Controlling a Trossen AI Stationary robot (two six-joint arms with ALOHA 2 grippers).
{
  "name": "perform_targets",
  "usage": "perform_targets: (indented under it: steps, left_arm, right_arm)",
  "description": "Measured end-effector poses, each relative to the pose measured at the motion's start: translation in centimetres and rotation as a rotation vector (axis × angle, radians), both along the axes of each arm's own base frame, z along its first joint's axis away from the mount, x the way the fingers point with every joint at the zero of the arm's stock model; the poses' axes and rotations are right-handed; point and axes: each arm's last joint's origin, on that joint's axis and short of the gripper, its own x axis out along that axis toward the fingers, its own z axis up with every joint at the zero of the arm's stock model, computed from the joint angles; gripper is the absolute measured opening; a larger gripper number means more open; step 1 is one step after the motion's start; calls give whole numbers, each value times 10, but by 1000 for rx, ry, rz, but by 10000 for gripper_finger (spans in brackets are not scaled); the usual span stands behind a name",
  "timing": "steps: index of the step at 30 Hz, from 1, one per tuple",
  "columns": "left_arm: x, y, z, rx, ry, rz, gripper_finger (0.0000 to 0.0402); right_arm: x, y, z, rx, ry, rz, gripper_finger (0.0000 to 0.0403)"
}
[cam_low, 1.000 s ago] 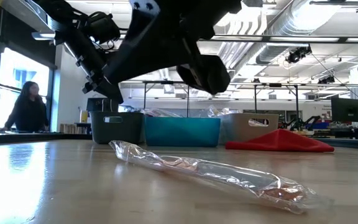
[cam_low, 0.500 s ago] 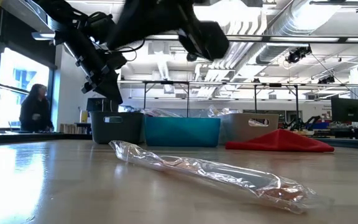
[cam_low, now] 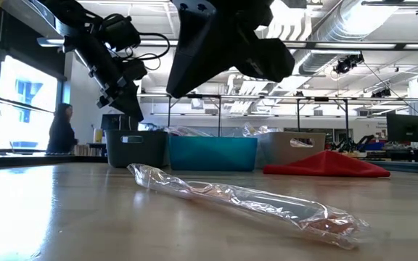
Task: Pick & Place Toothbrushes
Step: Put the orange toothbrush into the white bin
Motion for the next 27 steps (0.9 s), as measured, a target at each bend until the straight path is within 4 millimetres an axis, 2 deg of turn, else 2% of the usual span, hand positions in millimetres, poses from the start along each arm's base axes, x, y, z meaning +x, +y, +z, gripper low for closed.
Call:
perform_targets:
  steps: [13, 17, 24, 27]
  left_arm:
    - [0, 0, 0, -4, -3, 5, 0]
    - [0, 0, 0, -4, -3, 5, 0]
    - [0, 0, 0, -3, -2, 7, 0]
    - [0, 0, 0, -4, -1, 7, 0]
  right_arm:
    - [4, -2, 2, -34, -28, 59, 3]
    - [6, -1, -5, -36, -20, 64, 8]
    - [14, 5, -21, 42, -33, 50, 81]
    - [10, 10, -22, 9, -36, 1, 112]
